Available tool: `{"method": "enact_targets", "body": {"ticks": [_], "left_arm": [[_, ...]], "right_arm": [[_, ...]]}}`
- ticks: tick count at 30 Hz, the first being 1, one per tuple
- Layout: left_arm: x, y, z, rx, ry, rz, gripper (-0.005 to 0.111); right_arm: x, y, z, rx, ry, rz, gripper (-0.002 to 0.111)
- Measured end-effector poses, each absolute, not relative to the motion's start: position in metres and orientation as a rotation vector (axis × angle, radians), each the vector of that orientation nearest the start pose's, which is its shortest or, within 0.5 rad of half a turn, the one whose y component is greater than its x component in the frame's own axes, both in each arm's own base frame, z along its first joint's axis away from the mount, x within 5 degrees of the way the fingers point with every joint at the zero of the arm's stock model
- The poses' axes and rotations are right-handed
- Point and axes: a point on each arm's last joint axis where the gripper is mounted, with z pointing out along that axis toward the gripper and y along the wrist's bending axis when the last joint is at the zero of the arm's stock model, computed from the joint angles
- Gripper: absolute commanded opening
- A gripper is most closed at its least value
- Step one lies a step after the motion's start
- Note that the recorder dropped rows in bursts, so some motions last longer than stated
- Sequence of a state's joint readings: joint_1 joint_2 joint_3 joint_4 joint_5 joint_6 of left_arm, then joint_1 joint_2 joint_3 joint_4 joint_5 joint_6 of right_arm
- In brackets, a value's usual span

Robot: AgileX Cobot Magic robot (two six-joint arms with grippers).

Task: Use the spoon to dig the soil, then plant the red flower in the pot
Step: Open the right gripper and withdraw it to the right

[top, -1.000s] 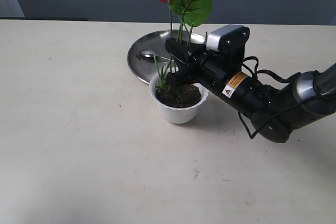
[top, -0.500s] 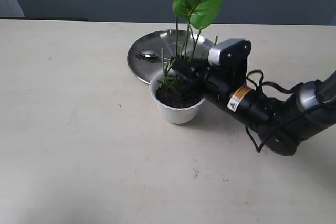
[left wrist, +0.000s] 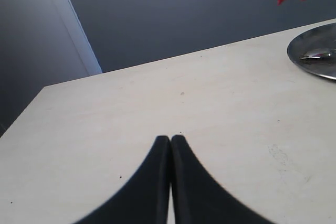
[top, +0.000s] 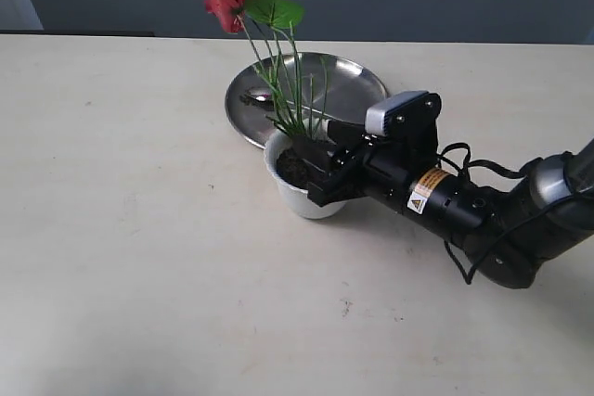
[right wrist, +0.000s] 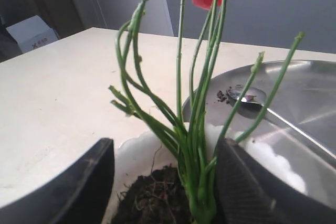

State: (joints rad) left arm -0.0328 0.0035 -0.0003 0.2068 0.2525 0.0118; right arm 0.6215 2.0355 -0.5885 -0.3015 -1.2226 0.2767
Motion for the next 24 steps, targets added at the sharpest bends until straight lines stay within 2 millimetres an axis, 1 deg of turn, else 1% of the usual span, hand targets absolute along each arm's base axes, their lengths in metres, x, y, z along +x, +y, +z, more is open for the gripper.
{"method": "enact_targets", "body": {"ticks": [8,10,12,18,21,22,23,24], "left_arm": [[0.056,0.003,0.191,0.175,1.728,0.176,0.0],[0.056,0.003,0.191,0.175,1.728,0.176,0.0],[0.056,0.003,0.191,0.175,1.728,0.176,0.0],[0.056,0.003,0.191,0.175,1.728,0.176,0.0],[0.056,0.003,0.191,0.175,1.728,0.176,0.0],[0.056,0.003,0.191,0.175,1.728,0.176,0.0],[0.056,0.003,0.191,0.175,1.728,0.176,0.0],[0.056,0.003,0.191,0.175,1.728,0.176,0.0]], "right_arm": [[0.232,0.191,0.112,-0.586,1.707,0.759,0.055],[0.227,0.188,0.117,-0.581,1.7,0.758,0.053],[0.221,0.183,0.124,-0.575,1.691,0.757,0.047],[0.195,0.164,0.154,-0.568,1.62,0.76,0.02],[0.179,0.153,0.174,-0.556,1.551,0.768,0.011],[0.169,0.145,0.186,-0.548,1.504,0.773,0.011],[0.165,0.142,0.19,-0.545,1.486,0.775,0.011],[0.154,0.135,0.199,-0.529,1.448,0.79,0.011]]}}
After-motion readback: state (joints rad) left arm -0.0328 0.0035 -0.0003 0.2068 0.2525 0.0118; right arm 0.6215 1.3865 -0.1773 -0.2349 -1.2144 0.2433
